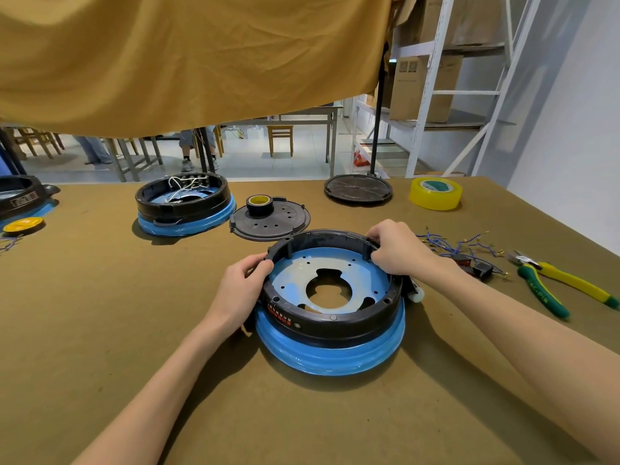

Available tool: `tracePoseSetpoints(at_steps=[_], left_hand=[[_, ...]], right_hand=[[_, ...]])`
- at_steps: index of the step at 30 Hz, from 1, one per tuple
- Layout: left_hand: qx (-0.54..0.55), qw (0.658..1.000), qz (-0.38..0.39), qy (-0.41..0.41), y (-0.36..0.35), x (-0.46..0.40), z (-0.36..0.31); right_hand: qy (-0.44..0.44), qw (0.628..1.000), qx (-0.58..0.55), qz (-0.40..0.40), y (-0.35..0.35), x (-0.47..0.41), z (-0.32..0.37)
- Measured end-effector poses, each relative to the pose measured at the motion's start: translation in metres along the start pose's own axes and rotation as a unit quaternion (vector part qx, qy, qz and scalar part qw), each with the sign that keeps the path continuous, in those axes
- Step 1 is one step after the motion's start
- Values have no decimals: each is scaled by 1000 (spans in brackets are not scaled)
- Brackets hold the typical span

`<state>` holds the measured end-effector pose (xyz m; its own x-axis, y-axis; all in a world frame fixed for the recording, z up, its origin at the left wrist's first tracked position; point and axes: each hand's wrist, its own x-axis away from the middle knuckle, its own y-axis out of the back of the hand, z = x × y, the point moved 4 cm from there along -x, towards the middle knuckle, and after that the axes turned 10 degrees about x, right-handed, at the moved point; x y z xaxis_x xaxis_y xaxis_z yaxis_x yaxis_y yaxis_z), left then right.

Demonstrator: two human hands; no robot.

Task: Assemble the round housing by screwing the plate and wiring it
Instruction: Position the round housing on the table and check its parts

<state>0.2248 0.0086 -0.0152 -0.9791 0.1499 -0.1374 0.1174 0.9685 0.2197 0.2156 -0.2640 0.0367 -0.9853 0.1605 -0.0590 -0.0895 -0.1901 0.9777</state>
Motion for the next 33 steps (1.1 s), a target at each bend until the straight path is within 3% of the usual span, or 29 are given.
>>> tracePoseSetpoints(at_steps=[20, 33], left_hand=[[-4, 1000, 17, -12, 5, -3, 4], [-8, 1000, 15, -12, 8, -5, 5]], right_hand=[[3, 1000, -16, 26, -3, 0, -8], [18, 999, 27, -20, -7, 2, 4]])
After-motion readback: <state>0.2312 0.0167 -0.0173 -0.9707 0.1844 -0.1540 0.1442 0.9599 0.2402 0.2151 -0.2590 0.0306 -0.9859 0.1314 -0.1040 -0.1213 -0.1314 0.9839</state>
